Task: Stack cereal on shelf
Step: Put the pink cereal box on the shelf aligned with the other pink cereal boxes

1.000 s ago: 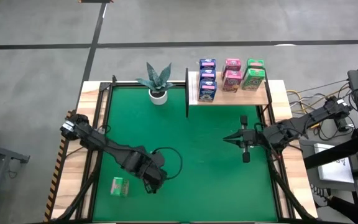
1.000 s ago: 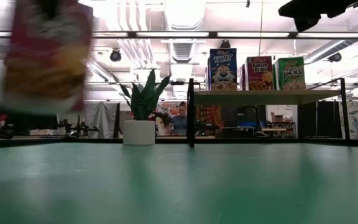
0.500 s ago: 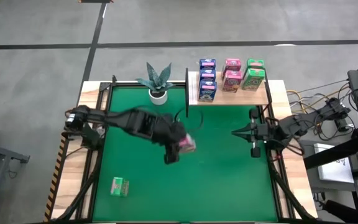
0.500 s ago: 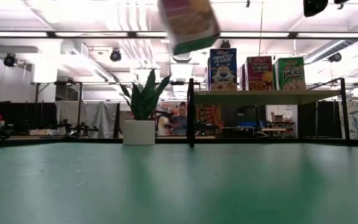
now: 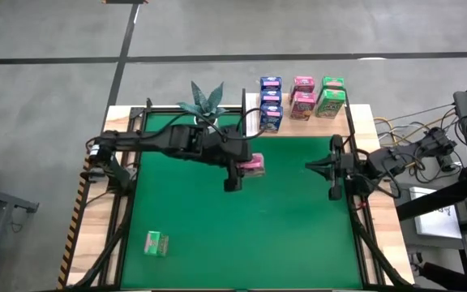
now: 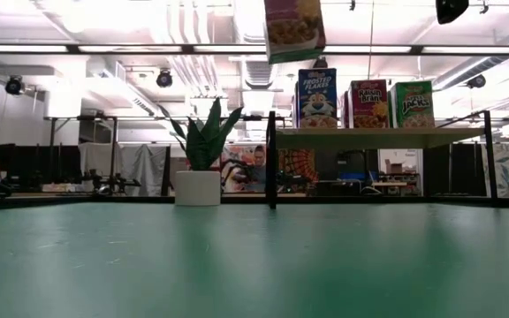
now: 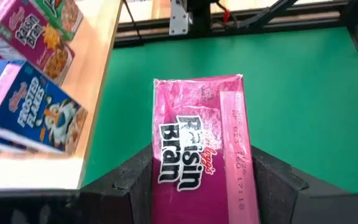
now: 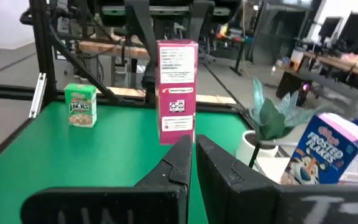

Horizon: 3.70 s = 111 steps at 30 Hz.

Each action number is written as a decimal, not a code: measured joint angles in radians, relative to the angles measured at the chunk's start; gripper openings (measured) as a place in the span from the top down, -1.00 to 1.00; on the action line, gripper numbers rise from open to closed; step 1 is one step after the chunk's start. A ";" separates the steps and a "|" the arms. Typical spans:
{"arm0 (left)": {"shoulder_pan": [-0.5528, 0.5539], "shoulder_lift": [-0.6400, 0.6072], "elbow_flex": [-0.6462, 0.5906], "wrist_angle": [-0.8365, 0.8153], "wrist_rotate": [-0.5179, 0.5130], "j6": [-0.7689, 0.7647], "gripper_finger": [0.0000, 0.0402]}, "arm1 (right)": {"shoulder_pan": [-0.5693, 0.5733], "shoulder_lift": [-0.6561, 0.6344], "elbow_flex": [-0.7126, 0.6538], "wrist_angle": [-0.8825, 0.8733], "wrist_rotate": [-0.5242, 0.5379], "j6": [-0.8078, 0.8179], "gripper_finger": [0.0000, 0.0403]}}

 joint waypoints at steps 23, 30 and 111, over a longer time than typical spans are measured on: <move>-0.005 0.001 -0.125 0.196 0.002 0.017 0.08 | -0.012 0.337 0.180 0.020 0.071 0.042 -0.21; -0.011 0.001 -0.125 0.216 0.020 0.044 0.08 | -0.067 0.392 0.181 0.110 0.052 0.021 -0.31; -0.026 -0.073 -0.202 0.240 -0.017 0.168 -0.17 | -0.513 0.000 0.117 -0.212 -0.139 -0.019 0.27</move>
